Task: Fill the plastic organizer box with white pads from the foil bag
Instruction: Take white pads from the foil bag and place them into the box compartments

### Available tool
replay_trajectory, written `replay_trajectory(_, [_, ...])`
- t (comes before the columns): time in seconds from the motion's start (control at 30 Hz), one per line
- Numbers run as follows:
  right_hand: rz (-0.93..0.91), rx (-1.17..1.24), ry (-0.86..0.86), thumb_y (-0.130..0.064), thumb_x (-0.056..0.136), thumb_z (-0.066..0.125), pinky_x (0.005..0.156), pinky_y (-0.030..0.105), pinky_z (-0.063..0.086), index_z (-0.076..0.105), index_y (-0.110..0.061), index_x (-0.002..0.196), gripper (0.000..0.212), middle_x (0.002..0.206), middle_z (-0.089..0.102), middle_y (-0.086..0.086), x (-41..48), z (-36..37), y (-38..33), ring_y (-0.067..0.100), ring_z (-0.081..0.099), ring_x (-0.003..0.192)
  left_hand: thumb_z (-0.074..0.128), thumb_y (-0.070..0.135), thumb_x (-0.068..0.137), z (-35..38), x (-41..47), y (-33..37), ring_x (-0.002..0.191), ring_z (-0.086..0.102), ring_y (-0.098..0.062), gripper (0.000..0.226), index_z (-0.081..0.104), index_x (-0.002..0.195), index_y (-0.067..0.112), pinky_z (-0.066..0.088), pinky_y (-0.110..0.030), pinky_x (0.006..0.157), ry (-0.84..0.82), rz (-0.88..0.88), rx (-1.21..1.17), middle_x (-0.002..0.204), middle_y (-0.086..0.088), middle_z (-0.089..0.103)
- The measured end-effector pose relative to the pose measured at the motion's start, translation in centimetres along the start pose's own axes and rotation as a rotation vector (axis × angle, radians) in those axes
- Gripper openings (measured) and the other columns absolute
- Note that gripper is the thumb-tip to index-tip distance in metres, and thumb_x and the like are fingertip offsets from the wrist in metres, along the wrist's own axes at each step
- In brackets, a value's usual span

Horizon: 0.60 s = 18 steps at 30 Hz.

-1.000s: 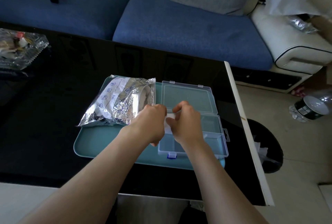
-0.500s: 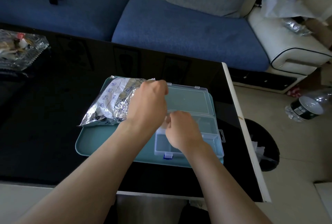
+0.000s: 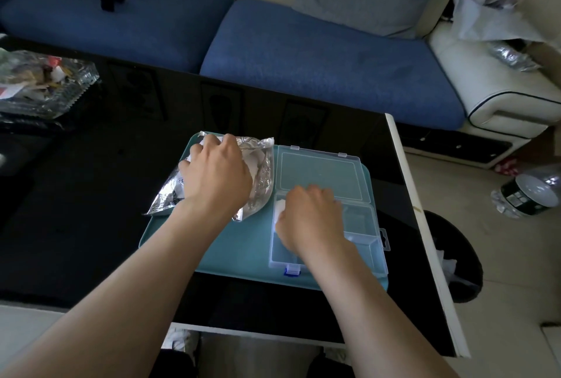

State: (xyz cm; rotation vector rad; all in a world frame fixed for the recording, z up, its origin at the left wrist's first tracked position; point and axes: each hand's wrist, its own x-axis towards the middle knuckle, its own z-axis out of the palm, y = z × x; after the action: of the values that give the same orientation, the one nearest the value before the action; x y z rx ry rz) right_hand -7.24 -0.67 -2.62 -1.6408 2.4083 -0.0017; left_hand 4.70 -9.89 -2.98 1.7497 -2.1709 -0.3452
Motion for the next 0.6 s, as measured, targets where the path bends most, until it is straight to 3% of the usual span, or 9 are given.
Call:
replay_trajectory(0.03, [-0.036,0.066,0.107,-0.012,0.096,0.058,0.075,0.035,0.043,0.053,-0.016,0.076,0.020,0.098,0.064,0.011,0.3,-0.1,-0.1,0.034,0.063,0.105,0.052,0.016,0.100,0.1,0.1,-0.1,0.113,0.054,-0.042,0.015,0.058,0.111,0.007,0.037,-0.047,0.083,0.009,0.006,-0.016,0.121,-0.017,0.058])
replay_trajectory(0.1, [-0.073,0.323,0.249,-0.009,0.096,0.059,0.073,0.034,0.050,0.071,-0.010,0.099,0.013,0.097,0.072,0.009,1.4,0.0,-0.5,0.029,0.068,0.096,0.050,0.012,0.100,0.1,0.2,-0.4,0.096,0.054,-0.038,0.008,0.057,0.104,0.009,0.035,-0.043,0.078,0.027,0.013,-0.021,0.111,-0.014,0.061])
replay_trajectory(0.2, [-0.050,0.659,0.267,-0.015,0.098,0.067,0.095,0.039,0.056,0.068,-0.010,0.129,0.032,0.113,0.075,0.006,2.7,0.5,-1.4,0.024,0.069,0.107,0.050,0.010,0.102,0.1,0.4,-0.8,0.079,0.042,-0.030,0.006,0.056,0.103,0.012,0.034,-0.040,0.074,0.020,-0.004,-0.005,0.092,-0.005,0.050])
replay_trajectory(0.3, [-0.030,0.802,0.247,-0.018,0.092,0.074,0.099,0.046,0.057,0.067,-0.013,0.128,0.037,0.111,0.074,0.001,3.5,1.5,-2.2,0.025,0.069,0.109,0.050,0.015,0.104,0.3,0.7,-1.3,0.075,0.045,-0.032,0.010,0.053,0.095,0.013,0.035,-0.039,0.070,0.037,0.004,-0.031,0.092,-0.010,0.060])
replay_trajectory(0.43, [-0.055,0.890,0.164,-0.012,0.087,0.073,0.092,0.042,0.060,0.067,-0.030,0.108,0.028,0.095,0.072,-0.017,4.2,1.9,-2.9,0.016,0.071,0.099,0.051,0.019,0.103,0.4,0.9,-1.5,0.079,0.051,-0.038,0.013,0.056,0.094,0.011,0.036,-0.039,0.070,0.017,-0.011,-0.063,0.098,-0.016,0.065])
replay_trajectory(0.6, [-0.142,0.921,0.058,-0.019,0.076,0.062,0.092,0.046,0.062,0.061,-0.033,0.134,0.060,0.117,0.075,-0.010,5.3,3.1,-3.4,0.019,0.073,0.105,0.051,0.010,0.095,0.3,1.3,-1.8,0.107,0.060,-0.044,0.030,0.060,0.123,0.009,0.038,-0.039,0.077,-0.074,-0.015,-0.011,0.116,-0.019,0.067])
